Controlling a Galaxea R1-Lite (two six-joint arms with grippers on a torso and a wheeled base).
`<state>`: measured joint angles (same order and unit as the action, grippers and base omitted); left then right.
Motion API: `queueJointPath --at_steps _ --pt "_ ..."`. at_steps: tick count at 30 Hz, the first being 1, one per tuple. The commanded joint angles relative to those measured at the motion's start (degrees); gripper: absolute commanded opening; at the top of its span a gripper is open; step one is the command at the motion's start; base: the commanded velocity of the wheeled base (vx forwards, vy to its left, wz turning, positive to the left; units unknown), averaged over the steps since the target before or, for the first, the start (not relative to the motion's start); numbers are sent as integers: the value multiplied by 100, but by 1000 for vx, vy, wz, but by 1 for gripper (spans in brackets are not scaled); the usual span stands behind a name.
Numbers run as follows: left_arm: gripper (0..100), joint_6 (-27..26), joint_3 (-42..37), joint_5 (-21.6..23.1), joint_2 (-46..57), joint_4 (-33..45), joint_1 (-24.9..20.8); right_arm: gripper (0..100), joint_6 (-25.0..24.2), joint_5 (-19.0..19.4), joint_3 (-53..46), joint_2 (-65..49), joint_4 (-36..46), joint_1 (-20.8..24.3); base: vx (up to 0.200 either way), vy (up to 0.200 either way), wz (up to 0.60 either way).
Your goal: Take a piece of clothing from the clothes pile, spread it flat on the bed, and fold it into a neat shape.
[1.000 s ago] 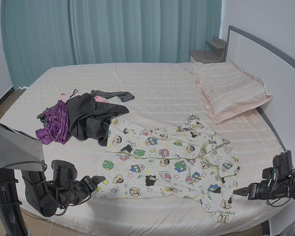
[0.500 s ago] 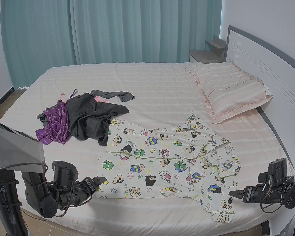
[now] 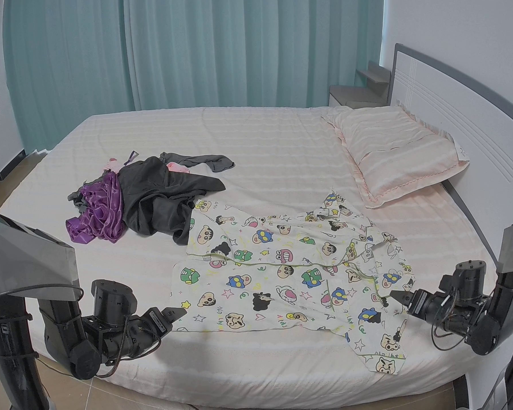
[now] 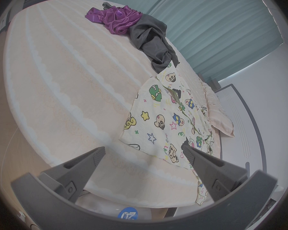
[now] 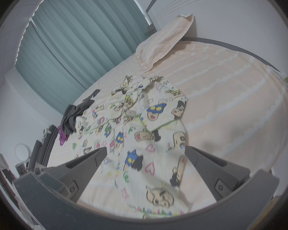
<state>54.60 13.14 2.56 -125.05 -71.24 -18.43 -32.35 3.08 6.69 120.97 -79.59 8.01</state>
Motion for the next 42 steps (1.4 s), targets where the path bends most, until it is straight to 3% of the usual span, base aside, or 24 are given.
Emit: queueJointPath --at_steps 1,9,14,25,37,41,42 --pt "100 121 4 -19 121 -48 6 100 -34 -221 1563 700 779 -274 0 0 0" --pt "100 218 13 25 77 -74 6 100 89 -150 3268 779 2492 -678 150 0 0" --pt "100 235 39 34 25 -74 -2 100 150 166 3901 1061 2932 -959 120 0 0" --pt "100 349 83 -27 -186 -355 -38 100 766 307 5219 1772 4118 -1337 0 0 0" --pt "100 349 83 -27 -213 -364 -38 100 774 316 5386 1922 4347 -1328 0 0 0" --pt "100 349 83 -27 -213 -364 -38 100 766 483 5404 1966 4365 -1302 0 0 0" --pt "100 349 83 -27 -213 -364 -38 0 766 491 5422 1992 4391 -1293 0 0 0"
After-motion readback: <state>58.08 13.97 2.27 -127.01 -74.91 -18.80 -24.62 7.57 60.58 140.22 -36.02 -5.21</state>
